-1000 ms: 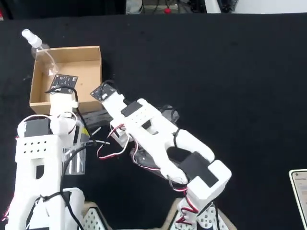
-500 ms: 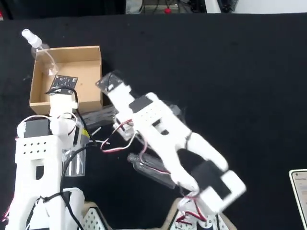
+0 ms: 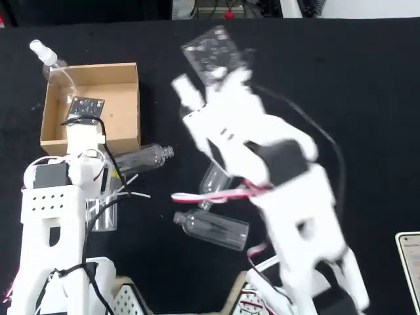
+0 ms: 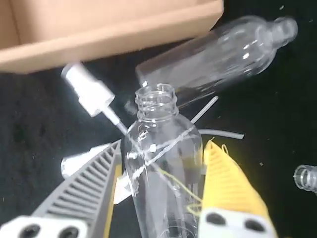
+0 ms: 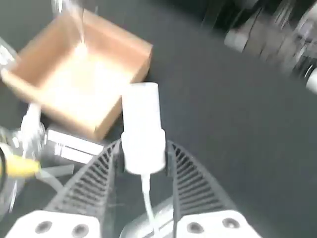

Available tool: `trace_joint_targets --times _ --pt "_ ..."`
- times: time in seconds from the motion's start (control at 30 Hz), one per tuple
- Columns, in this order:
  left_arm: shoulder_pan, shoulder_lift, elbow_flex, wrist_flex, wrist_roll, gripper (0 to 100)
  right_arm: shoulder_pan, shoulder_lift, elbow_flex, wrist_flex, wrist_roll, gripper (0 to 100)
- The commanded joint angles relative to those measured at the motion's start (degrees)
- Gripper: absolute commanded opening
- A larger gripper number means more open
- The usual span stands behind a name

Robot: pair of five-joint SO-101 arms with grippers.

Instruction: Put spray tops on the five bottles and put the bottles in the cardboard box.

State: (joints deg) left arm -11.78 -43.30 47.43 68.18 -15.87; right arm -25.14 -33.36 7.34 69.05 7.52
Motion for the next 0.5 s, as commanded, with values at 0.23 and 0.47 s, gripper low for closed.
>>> trace_joint_targets --times 0.23,0.47 --pt "19.9 -1.6 -5.2 -3.1 0.3 17 8.6 -21.1 -2.7 1.6 -12.1 1.5" --pt "28.6 -1.6 -1.8 -15.6 0.6 17 17.3 -30.2 -0.4 1.3 -22.4 1.8"
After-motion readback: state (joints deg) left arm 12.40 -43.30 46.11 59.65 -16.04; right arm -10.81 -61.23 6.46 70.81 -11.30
